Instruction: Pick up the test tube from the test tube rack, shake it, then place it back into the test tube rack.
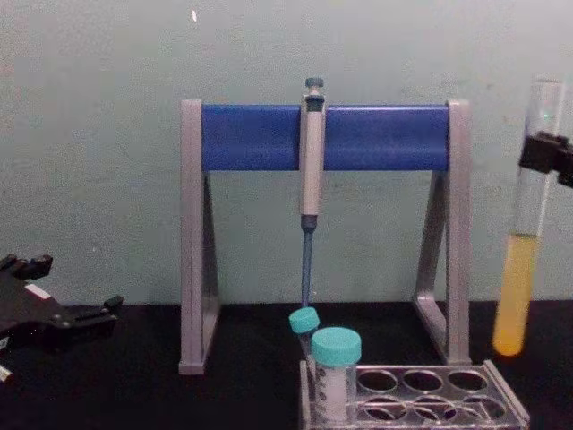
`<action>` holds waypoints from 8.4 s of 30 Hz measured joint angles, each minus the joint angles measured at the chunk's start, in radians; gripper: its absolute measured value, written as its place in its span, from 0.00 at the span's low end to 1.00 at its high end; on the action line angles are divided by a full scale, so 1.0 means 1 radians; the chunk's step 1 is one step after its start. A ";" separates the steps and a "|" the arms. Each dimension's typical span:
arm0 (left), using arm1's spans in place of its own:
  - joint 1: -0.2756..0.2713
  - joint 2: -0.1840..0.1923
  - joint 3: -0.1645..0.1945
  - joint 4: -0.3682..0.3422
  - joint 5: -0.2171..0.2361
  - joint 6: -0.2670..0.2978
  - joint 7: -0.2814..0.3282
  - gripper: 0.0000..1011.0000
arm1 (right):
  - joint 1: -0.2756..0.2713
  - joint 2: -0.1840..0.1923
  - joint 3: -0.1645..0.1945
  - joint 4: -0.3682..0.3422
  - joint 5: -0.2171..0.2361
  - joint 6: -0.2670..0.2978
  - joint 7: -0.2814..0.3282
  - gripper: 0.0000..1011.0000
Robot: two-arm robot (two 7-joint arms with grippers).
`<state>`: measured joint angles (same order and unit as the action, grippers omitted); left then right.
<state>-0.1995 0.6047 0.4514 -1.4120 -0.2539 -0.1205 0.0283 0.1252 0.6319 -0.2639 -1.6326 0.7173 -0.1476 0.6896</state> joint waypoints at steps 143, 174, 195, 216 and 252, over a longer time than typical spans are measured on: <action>0.000 0.000 0.000 0.000 0.000 0.000 0.000 0.99 | 0.277 -0.146 -0.213 0.378 -0.099 0.010 0.077 0.22; 0.000 0.000 0.000 0.000 0.000 0.000 0.000 0.99 | 0.288 -0.158 -0.226 0.417 -0.110 0.024 0.085 0.22; 0.000 0.000 0.000 0.000 0.000 0.000 0.000 0.99 | 0.290 -0.160 -0.231 0.425 -0.124 0.027 0.076 0.22; 0.000 0.000 0.000 0.000 0.000 0.000 0.000 0.99 | 0.290 -0.160 -0.230 0.425 -0.121 0.026 0.077 0.22; 0.000 0.000 0.000 0.000 0.000 0.000 0.000 0.99 | 0.290 -0.160 -0.230 0.426 -0.119 0.026 0.079 0.99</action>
<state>-0.1995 0.6047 0.4514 -1.4120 -0.2539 -0.1205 0.0283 0.4148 0.4724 -0.4938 -1.2071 0.5979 -0.1215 0.7682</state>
